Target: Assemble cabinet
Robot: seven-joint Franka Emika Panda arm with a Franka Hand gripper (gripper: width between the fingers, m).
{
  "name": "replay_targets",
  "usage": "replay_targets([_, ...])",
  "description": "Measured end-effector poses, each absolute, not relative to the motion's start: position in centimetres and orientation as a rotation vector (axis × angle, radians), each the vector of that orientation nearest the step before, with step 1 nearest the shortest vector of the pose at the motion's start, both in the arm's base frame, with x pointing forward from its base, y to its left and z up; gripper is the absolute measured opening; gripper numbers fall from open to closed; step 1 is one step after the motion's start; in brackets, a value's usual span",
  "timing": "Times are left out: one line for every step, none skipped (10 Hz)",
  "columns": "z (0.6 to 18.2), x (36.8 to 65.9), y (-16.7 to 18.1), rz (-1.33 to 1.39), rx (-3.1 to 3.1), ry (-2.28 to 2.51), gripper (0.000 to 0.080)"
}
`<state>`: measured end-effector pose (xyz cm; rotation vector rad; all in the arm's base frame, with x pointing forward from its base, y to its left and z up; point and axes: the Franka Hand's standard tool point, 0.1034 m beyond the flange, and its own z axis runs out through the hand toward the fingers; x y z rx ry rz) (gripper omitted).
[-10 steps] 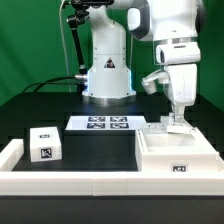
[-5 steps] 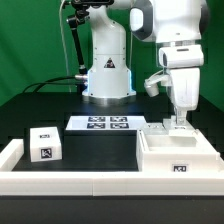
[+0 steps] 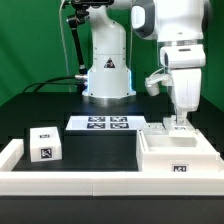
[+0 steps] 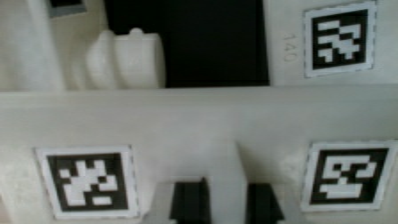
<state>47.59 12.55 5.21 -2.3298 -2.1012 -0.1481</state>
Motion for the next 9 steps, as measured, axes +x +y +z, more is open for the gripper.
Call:
replay_targets([5.2,47.6,12.6,-0.148,-2.330,-2.101,0.0070])
replay_targets([5.3,47.9,12.5,-0.137,-2.325,-2.104,0.0070])
replay_targets([5.4,49.0,12.4,-0.112,-2.329,-2.096,0.0070])
replay_targets([5.5,50.1,12.3,-0.098,-2.332,-2.089,0.0071])
replay_targets([5.6,50.7,12.2,-0.087,-2.335,-2.084,0.0070])
replay_targets([5.6,51.3,12.2,-0.082,-2.338,-2.079,0.0070])
replay_targets([5.6,51.8,12.1,-0.074,-2.340,-2.075,0.0070])
replay_targets([5.6,52.7,12.0,-0.076,-2.347,-2.069,0.0070])
replay_targets([5.6,53.4,11.9,-0.082,-2.354,-2.064,0.0070])
